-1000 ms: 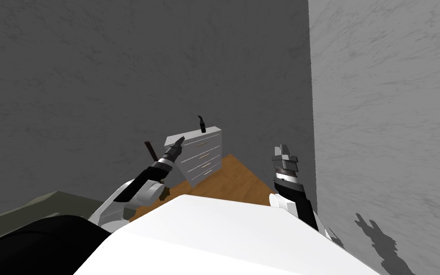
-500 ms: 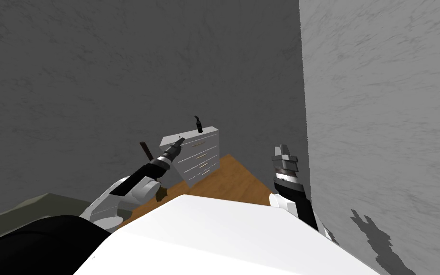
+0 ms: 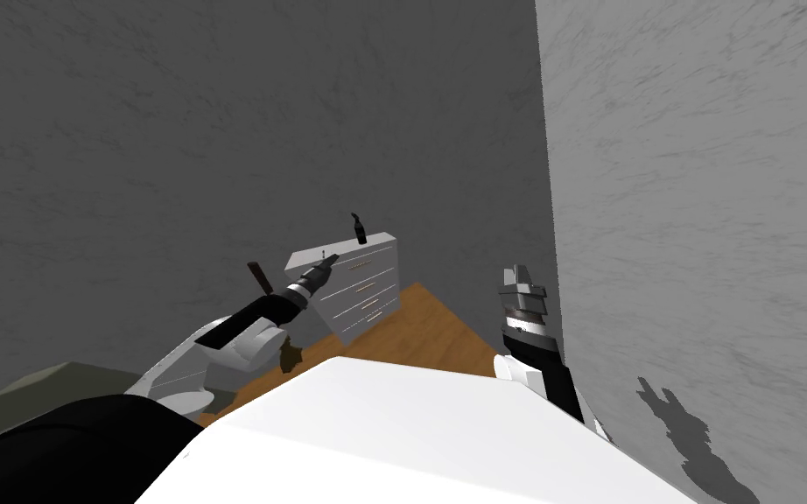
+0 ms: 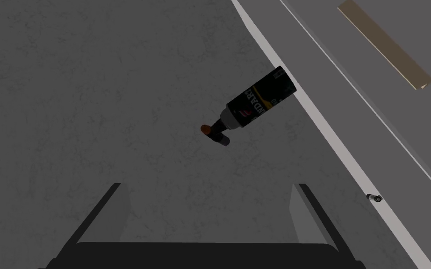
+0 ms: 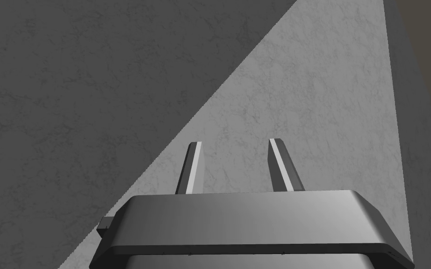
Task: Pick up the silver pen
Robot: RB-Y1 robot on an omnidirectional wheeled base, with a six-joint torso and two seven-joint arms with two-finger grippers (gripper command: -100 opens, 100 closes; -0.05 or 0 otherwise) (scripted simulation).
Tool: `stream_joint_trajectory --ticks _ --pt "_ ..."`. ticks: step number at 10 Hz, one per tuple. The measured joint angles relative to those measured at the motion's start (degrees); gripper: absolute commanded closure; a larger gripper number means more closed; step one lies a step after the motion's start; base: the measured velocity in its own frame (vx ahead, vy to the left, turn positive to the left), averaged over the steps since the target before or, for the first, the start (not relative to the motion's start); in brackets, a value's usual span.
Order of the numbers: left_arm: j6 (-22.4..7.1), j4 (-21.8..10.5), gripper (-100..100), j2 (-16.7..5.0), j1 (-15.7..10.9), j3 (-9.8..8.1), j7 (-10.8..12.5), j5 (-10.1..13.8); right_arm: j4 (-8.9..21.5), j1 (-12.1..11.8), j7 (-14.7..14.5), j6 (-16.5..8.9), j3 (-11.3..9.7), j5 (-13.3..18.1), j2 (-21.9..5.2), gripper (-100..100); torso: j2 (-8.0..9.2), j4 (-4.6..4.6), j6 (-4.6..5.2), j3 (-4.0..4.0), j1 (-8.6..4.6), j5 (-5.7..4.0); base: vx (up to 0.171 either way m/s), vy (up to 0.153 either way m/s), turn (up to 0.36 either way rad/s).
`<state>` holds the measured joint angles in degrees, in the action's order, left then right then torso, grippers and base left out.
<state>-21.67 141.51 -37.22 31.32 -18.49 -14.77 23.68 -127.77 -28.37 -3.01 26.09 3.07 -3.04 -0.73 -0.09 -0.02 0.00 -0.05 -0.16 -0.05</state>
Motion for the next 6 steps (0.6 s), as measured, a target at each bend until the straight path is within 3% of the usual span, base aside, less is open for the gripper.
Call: stream_joint_trajectory --ticks 6 --pt "-8.66 -0.02 -100 -4.81 -0.59 -3.26 -0.82 4.68 0.0 0.0 0.0 0.0 0.0 0.0 0.0 0 -0.01 0.0 0.0 -0.01 0.16 0.04 0.027 -0.026 -0.021"
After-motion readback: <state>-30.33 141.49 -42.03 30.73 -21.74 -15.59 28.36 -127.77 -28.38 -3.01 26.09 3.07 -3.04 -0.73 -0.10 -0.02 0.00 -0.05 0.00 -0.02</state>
